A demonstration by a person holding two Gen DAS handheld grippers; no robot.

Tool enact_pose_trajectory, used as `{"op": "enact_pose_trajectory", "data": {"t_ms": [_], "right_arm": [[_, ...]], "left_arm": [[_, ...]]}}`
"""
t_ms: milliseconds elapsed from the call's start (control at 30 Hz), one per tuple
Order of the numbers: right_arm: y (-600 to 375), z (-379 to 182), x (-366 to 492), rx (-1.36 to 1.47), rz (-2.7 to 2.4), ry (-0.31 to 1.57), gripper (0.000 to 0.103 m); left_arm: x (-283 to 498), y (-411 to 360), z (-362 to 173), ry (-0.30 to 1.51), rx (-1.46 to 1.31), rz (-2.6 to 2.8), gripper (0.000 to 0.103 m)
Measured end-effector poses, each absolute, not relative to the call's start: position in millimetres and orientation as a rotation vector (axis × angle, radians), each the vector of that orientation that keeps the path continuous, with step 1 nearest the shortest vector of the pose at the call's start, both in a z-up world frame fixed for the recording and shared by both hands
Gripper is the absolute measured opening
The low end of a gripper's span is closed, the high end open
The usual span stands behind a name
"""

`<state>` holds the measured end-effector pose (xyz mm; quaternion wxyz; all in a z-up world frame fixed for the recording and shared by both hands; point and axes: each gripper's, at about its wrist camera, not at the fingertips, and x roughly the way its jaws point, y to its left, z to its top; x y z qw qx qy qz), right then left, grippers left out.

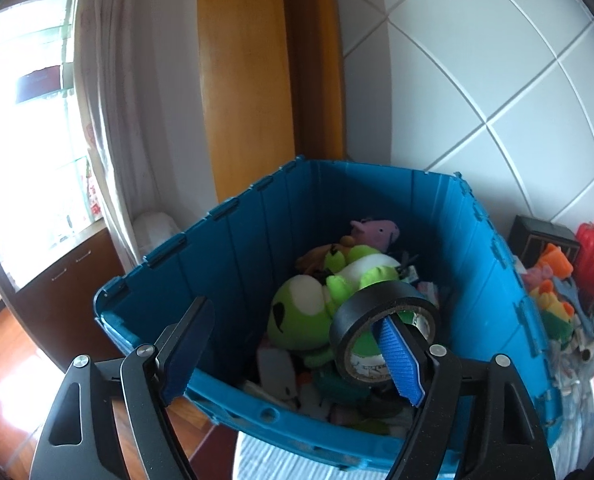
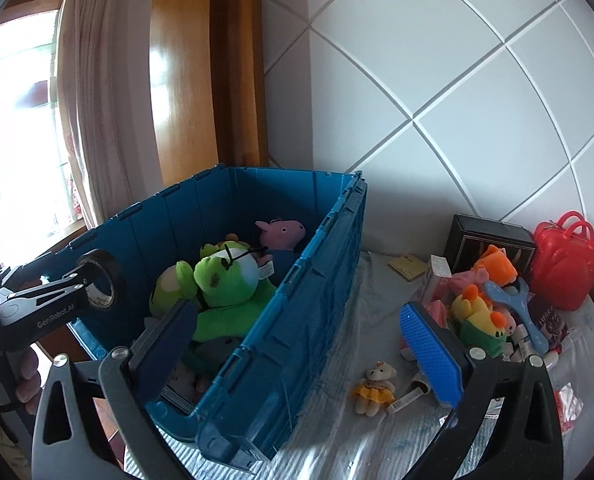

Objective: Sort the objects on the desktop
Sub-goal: 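Open both tools to drop the tape and box into the crate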

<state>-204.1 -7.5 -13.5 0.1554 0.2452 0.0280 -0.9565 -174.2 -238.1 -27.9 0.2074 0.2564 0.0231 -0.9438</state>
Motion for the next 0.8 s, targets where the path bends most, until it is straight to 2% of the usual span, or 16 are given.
{"op": "enact_pose_trajectory", "data": {"t_ms": [233, 400, 600, 800], "right_arm": [[29, -15, -197, 0.732, -2.778, 0.045, 0.103], [36, -17, -196, 0.753, -2.772, 0.054, 0.103], [30, -27, -202, 0.801, -2.747, 0.068, 0.103], [23, -36, -210, 0.827, -2.739, 0.057, 0.103]], "left_arm": [[-186, -221, -28, 0.033, 0.741, -2.612, 0.082], [-215, -232, -49, 0.167, 1.086, -2.581, 0.082], [-236, -233, -70, 0.27, 1.346, -2.566, 0.082], [-240, -228, -69, 0.254, 1.367, -2.582, 0.082]]}}
